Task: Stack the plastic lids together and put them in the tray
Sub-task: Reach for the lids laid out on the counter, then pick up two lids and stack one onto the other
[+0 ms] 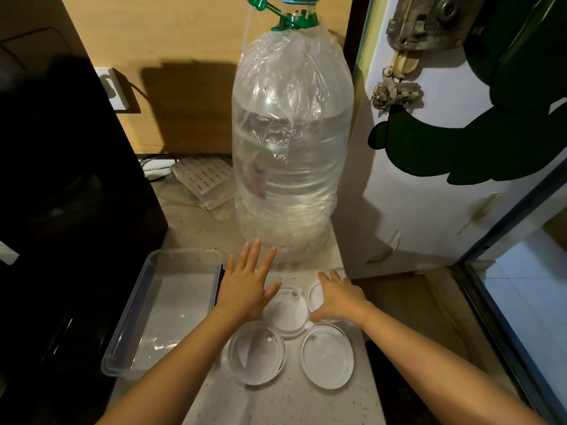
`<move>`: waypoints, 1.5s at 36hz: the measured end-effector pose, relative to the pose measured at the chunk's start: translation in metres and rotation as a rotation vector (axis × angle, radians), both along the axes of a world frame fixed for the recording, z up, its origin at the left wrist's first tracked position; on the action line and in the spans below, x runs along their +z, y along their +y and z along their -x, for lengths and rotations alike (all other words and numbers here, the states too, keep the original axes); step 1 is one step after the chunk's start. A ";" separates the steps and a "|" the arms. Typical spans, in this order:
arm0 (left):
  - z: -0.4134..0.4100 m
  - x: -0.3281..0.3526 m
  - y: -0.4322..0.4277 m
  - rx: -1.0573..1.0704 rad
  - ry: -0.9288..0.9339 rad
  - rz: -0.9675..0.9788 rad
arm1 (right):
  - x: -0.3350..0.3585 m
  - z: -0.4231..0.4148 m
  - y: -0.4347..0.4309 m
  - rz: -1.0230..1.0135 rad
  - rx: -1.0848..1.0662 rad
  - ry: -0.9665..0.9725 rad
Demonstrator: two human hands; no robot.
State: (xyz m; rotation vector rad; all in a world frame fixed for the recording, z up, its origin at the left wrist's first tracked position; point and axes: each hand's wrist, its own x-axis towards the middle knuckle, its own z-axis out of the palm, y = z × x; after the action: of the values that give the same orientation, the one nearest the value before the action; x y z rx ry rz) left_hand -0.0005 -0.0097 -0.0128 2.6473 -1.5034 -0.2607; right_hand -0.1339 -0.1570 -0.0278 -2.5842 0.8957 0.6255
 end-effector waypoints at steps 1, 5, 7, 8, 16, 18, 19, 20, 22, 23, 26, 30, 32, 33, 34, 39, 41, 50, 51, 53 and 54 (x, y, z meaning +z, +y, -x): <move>0.000 0.001 0.000 0.000 0.002 0.006 | 0.000 0.000 0.000 0.001 0.000 -0.006; 0.001 0.006 -0.001 0.012 0.030 0.026 | 0.006 -0.001 -0.006 0.010 -0.005 -0.065; 0.002 0.009 -0.002 0.015 0.058 0.052 | 0.013 -0.001 -0.011 0.022 -0.008 -0.104; 0.002 0.009 -0.003 0.018 0.077 0.067 | 0.017 -0.001 -0.013 0.027 -0.011 -0.126; -0.011 0.032 -0.017 0.075 0.365 0.287 | 0.074 -0.008 -0.027 0.033 0.002 -0.385; -0.013 0.044 -0.021 0.076 0.598 0.405 | 0.092 -0.011 -0.027 0.033 0.028 -0.469; -0.013 0.052 -0.023 0.081 0.747 0.455 | 0.100 -0.013 -0.026 0.036 0.049 -0.513; -0.014 0.058 -0.025 0.087 0.886 0.493 | 0.108 -0.014 -0.025 0.038 0.074 -0.555; -0.014 0.070 -0.028 0.108 1.104 0.540 | 0.122 -0.018 -0.022 0.029 0.134 -0.637; -0.016 0.074 -0.030 0.121 1.203 0.564 | 0.128 -0.019 -0.020 0.019 0.168 -0.680; -0.018 0.082 -0.033 0.064 1.474 0.626 | 0.143 -0.022 -0.011 -0.026 0.272 -0.789; -0.015 0.096 -0.032 -0.166 1.630 0.687 | 0.153 -0.028 0.000 0.000 0.445 -0.821; -0.014 0.099 -0.030 -0.222 1.709 0.685 | 0.154 -0.030 0.005 0.040 0.535 -0.802; -0.015 0.099 -0.029 -0.226 1.741 0.685 | 0.155 -0.031 0.007 0.051 0.569 -0.789; -0.016 0.099 -0.029 -0.233 1.762 0.685 | 0.156 -0.031 0.009 0.054 0.593 -0.776; -0.016 0.097 -0.022 -0.285 1.732 0.659 | 0.157 -0.035 0.016 0.048 0.678 -0.741; -0.017 0.097 -0.019 -0.294 1.737 0.632 | 0.157 -0.037 0.018 0.050 0.699 -0.728; -0.027 0.089 -0.015 -0.329 1.740 0.615 | 0.155 -0.042 0.019 0.021 0.713 -0.730; -0.028 0.088 -0.014 -0.316 1.738 0.628 | 0.155 -0.043 0.018 0.008 0.693 -0.747; -0.031 0.087 -0.012 -0.307 1.748 0.658 | 0.154 -0.043 0.015 -0.038 0.628 -0.775; -0.032 0.087 -0.011 -0.320 1.757 0.662 | 0.154 -0.043 0.013 -0.075 0.588 -0.786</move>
State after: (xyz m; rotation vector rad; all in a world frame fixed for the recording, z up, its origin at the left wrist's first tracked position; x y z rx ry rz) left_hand 0.0318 -0.0209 0.0740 0.8215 -0.9061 -1.2986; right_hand -0.0913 -0.1439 0.1261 -2.6488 -0.1368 -0.2478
